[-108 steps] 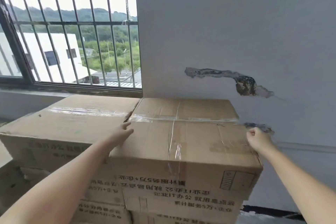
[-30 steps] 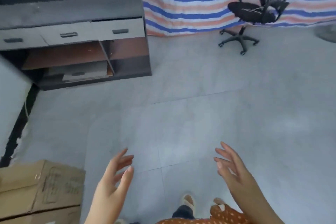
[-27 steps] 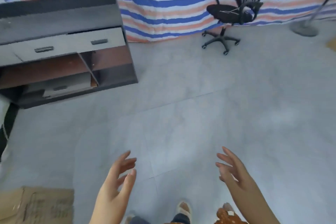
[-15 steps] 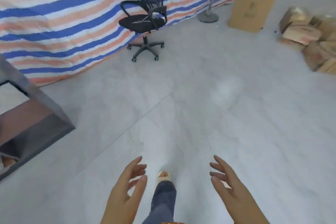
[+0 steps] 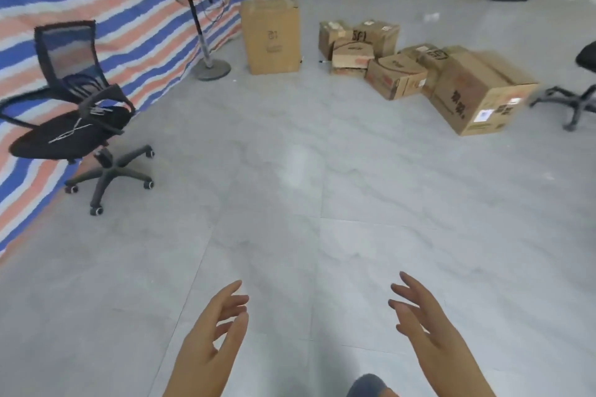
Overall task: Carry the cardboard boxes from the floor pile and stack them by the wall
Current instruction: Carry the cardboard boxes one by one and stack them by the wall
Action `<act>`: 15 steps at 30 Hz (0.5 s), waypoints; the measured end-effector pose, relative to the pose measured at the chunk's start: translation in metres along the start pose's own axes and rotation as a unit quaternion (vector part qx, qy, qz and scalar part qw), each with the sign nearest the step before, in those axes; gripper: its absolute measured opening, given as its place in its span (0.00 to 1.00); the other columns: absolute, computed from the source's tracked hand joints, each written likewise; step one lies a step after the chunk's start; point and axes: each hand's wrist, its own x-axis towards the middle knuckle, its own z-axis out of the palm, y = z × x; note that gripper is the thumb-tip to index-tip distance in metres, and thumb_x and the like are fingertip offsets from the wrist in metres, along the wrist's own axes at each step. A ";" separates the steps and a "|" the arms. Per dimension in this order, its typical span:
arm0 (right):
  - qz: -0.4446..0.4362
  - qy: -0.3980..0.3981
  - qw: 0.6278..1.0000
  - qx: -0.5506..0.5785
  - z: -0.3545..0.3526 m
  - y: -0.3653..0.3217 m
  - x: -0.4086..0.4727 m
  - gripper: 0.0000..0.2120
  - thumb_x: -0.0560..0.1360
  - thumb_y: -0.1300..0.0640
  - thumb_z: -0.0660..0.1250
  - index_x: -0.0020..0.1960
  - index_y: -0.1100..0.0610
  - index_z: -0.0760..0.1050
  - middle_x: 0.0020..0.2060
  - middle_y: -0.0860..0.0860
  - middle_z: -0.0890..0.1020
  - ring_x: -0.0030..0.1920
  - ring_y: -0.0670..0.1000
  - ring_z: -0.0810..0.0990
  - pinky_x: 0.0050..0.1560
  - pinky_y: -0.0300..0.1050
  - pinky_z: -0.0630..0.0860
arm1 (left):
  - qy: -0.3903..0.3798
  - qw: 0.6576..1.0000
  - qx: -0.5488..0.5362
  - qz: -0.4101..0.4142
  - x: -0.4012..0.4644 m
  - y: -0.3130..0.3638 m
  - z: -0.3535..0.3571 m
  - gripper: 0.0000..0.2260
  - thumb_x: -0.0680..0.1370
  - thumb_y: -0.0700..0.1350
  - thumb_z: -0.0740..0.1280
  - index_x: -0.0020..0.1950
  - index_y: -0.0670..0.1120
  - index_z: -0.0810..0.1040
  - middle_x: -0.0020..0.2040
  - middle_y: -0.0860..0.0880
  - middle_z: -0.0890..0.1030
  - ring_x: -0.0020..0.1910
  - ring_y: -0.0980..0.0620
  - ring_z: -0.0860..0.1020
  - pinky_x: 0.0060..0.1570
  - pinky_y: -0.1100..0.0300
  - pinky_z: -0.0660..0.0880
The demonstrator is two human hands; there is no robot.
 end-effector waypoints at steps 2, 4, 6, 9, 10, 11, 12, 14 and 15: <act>0.023 0.039 0.999 0.007 -0.010 0.004 0.019 0.19 0.78 0.61 0.63 0.60 0.38 0.70 0.57 0.40 0.79 0.54 0.40 0.80 0.58 0.51 0.76 | -0.032 0.999 0.010 0.005 0.029 0.004 0.014 0.17 0.77 0.34 0.63 0.58 0.55 0.75 0.51 0.50 0.82 0.49 0.65 0.79 0.46 0.77 0.71; 0.038 0.068 0.997 0.015 -0.020 0.006 0.043 0.19 0.78 0.61 0.63 0.59 0.38 0.70 0.57 0.42 0.79 0.55 0.44 0.80 0.58 0.54 0.76 | -0.049 0.999 0.018 0.013 0.059 0.011 0.032 0.17 0.77 0.34 0.63 0.59 0.54 0.75 0.51 0.51 0.82 0.49 0.64 0.79 0.47 0.77 0.71; 0.045 0.081 0.996 0.019 -0.029 0.004 0.074 0.19 0.78 0.61 0.64 0.58 0.38 0.71 0.56 0.42 0.80 0.55 0.45 0.80 0.57 0.54 0.77 | -0.055 0.998 0.018 0.021 0.092 0.021 0.051 0.16 0.77 0.35 0.64 0.59 0.54 0.75 0.51 0.52 0.82 0.49 0.65 0.78 0.47 0.76 0.71; 0.041 0.079 0.996 0.019 -0.047 -0.004 0.135 0.18 0.78 0.60 0.64 0.58 0.38 0.70 0.56 0.41 0.80 0.55 0.46 0.80 0.59 0.55 0.76 | -0.050 0.998 0.018 0.033 0.146 0.038 0.086 0.16 0.78 0.35 0.64 0.59 0.55 0.75 0.52 0.53 0.81 0.50 0.66 0.78 0.48 0.77 0.71; 0.035 0.074 0.996 0.018 -0.056 -0.008 0.157 0.18 0.78 0.60 0.63 0.59 0.37 0.70 0.57 0.41 0.79 0.56 0.46 0.80 0.59 0.55 0.76 | -0.048 0.998 0.018 0.033 0.164 0.045 0.099 0.16 0.78 0.36 0.63 0.59 0.54 0.75 0.52 0.53 0.81 0.50 0.66 0.78 0.47 0.77 0.71; 0.028 0.071 0.997 0.016 -0.067 -0.014 0.180 0.18 0.78 0.59 0.63 0.59 0.37 0.70 0.57 0.41 0.79 0.56 0.45 0.80 0.59 0.53 0.76 | -0.043 0.998 0.014 0.034 0.182 0.052 0.114 0.16 0.78 0.35 0.63 0.59 0.54 0.75 0.52 0.52 0.81 0.49 0.66 0.78 0.47 0.77 0.71; 0.022 0.071 0.997 0.015 -0.079 -0.020 0.202 0.18 0.78 0.59 0.63 0.59 0.36 0.69 0.57 0.40 0.79 0.56 0.43 0.80 0.58 0.52 0.77 | -0.039 0.999 0.009 0.032 0.200 0.061 0.128 0.15 0.78 0.35 0.63 0.59 0.53 0.76 0.51 0.52 0.81 0.48 0.66 0.78 0.46 0.78 0.71; 0.012 0.087 0.996 0.016 -0.106 -0.031 0.245 0.18 0.78 0.58 0.63 0.60 0.36 0.69 0.57 0.38 0.79 0.55 0.41 0.80 0.57 0.50 0.77 | -0.039 0.999 0.001 0.028 0.237 0.082 0.160 0.15 0.77 0.34 0.63 0.58 0.52 0.76 0.51 0.51 0.82 0.47 0.65 0.78 0.45 0.79 0.71; 0.009 0.097 0.995 0.016 -0.120 -0.035 0.265 0.18 0.78 0.58 0.63 0.60 0.36 0.70 0.57 0.38 0.79 0.55 0.40 0.80 0.57 0.50 0.77 | -0.044 0.999 0.001 0.030 0.255 0.093 0.176 0.16 0.77 0.34 0.63 0.57 0.54 0.76 0.51 0.50 0.82 0.47 0.65 0.78 0.45 0.79 0.70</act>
